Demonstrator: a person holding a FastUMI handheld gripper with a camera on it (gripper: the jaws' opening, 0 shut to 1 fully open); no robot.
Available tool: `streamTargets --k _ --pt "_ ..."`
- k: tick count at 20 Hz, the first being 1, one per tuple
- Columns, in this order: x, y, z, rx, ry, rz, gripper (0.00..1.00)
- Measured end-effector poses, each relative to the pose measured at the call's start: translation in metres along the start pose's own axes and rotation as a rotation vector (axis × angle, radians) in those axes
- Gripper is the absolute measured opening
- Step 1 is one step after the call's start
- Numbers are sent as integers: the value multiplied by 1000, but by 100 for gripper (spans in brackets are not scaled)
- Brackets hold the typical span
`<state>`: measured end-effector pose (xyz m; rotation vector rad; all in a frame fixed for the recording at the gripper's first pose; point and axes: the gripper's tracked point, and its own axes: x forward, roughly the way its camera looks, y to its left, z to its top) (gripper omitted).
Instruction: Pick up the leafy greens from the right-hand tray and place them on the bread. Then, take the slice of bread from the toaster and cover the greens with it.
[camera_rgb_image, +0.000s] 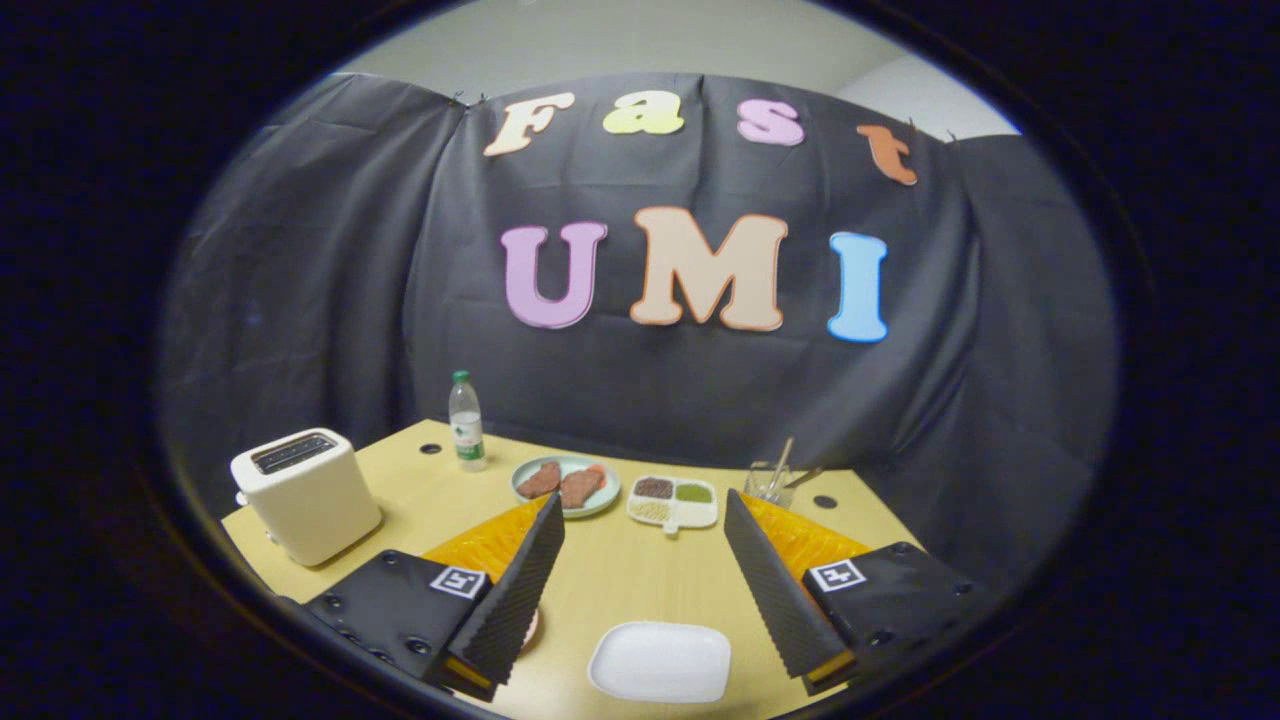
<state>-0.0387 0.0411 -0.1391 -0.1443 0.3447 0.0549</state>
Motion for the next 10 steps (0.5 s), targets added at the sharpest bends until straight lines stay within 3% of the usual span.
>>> streamTargets --k 5,10 --pt "-10 -19 19 23 -93 -125 100" --pt "-5 -32 23 32 -99 -157 100"
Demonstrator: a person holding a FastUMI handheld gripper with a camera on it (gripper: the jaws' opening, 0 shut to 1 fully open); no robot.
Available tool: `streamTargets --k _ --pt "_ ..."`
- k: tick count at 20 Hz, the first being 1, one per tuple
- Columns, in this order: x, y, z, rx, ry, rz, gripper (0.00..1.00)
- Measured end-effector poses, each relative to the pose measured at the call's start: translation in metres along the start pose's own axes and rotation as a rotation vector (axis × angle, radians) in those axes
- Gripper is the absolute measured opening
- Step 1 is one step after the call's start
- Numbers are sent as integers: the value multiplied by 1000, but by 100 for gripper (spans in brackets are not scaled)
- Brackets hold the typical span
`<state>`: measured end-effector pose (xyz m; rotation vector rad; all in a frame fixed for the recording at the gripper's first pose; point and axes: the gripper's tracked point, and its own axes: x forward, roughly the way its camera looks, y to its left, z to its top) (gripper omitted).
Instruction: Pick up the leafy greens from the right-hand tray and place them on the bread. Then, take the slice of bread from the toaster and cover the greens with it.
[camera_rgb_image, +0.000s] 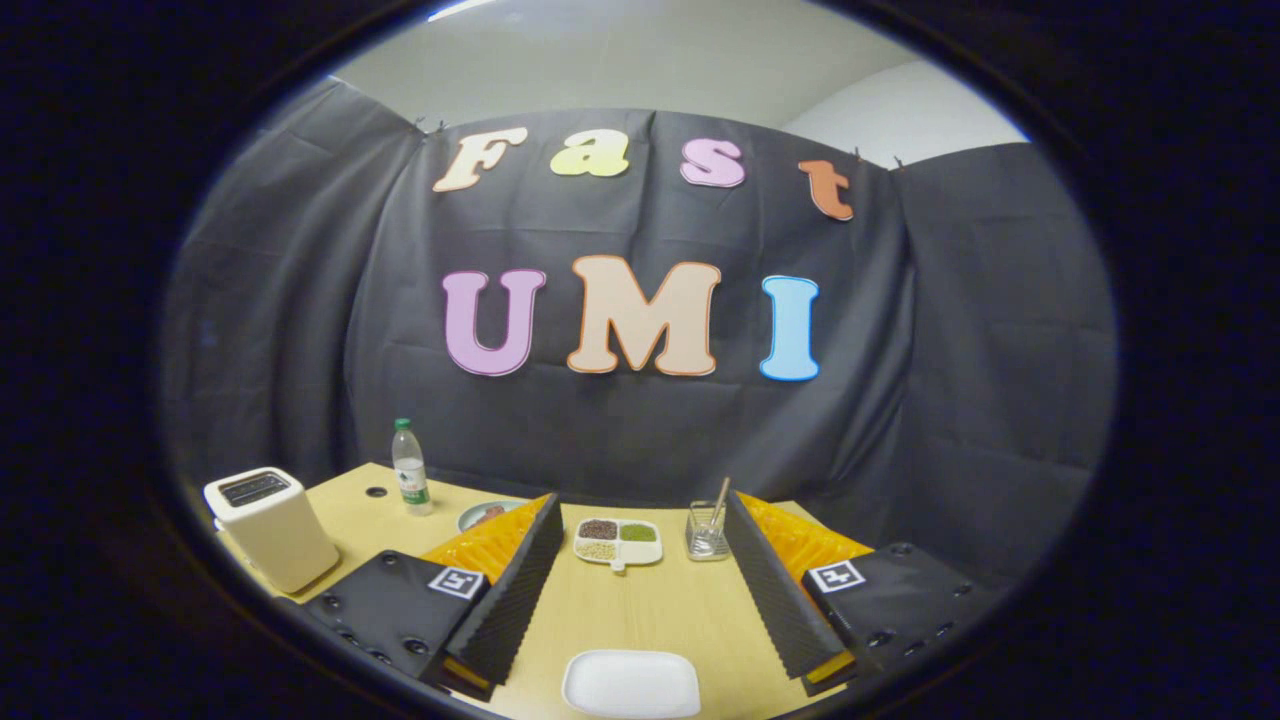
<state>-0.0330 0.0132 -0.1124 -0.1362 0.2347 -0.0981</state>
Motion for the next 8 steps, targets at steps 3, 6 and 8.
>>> streamTargets --k 3,6,8 --pt "3 -5 7 -9 -15 -7 100" --pt "5 -11 15 -15 -34 -20 100" --pt "6 -14 19 -16 -43 -27 100"
